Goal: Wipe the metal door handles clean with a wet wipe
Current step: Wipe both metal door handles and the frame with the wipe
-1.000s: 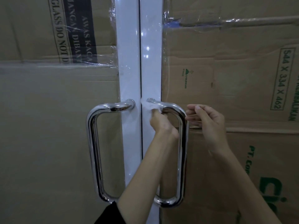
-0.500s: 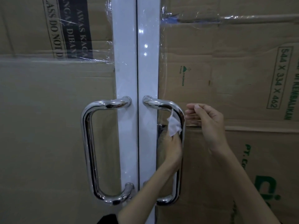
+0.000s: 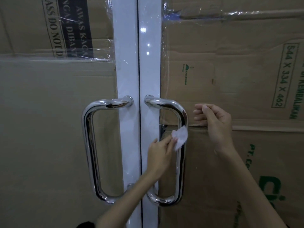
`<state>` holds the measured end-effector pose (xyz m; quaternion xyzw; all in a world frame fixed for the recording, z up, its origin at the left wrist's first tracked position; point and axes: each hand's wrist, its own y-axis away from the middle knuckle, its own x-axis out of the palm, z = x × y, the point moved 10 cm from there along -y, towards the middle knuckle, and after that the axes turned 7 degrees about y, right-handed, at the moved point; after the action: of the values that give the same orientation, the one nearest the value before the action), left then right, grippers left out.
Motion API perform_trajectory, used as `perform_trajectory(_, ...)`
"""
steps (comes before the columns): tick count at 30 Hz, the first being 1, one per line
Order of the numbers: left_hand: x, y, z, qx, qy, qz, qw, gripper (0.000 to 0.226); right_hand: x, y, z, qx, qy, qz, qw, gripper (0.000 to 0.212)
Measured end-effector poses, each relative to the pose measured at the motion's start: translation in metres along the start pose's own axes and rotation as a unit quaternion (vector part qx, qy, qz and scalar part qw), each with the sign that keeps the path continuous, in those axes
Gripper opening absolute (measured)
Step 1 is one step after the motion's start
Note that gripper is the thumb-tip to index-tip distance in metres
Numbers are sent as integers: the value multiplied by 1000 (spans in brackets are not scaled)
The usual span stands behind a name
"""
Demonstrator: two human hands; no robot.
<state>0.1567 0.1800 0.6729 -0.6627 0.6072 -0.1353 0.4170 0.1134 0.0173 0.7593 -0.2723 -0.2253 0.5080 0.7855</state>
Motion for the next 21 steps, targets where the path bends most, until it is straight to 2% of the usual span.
perform_trajectory(1,-6,-2,3,11,-49,24,998,37,0,1,2,-2,7,-1,1000,24)
perform_trajectory(3,-29,-8,-4,1,-57,21,998,36,7,4,8,-2,19,15,1000,20)
perform_trajectory(7,-69,-22,-43,-1,58,-75,995,41,57,22,21,1,37,159,987,10)
perform_trajectory(9,-74,-27,-61,-4,122,-85,989,30,76,28,24,3,30,198,980,22)
perform_trajectory(11,-71,-32,-65,-38,188,-69,979,31,81,25,31,-15,15,176,984,28)
perform_trajectory(14,-64,-37,-64,-95,280,-13,955,29,76,13,44,-41,10,129,991,15)
perform_trajectory(17,-68,-42,-60,-123,306,25,944,42,80,-2,48,-40,17,151,988,14)
perform_trajectory(21,-91,-47,-47,-135,342,-3,930,47,87,-31,58,-78,70,153,983,16)
